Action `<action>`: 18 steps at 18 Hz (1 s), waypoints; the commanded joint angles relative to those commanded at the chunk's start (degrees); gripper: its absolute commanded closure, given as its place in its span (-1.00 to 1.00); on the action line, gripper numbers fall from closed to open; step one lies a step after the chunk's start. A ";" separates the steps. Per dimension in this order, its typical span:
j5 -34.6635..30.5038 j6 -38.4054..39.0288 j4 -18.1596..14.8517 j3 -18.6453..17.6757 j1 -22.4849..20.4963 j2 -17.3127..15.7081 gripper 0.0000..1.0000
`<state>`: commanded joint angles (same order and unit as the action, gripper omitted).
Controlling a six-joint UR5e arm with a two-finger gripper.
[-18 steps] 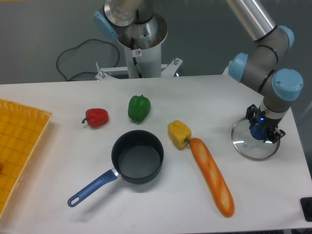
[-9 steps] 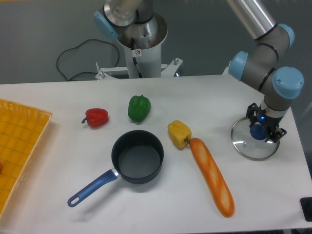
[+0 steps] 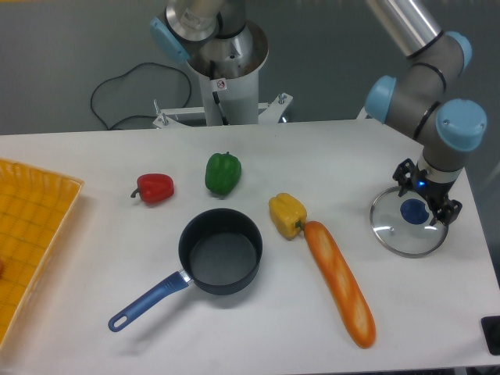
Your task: Place the lid on the table
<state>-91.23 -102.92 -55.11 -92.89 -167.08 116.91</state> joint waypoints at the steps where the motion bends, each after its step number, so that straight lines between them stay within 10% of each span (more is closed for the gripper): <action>1: 0.00 0.17 -0.17 -1.31 0.09 -1.40 -1.00; 8: 0.52 2.71 -1.05 -4.06 -0.09 -5.02 -1.00; 18: 0.26 1.41 -17.84 6.41 0.70 -4.67 -1.00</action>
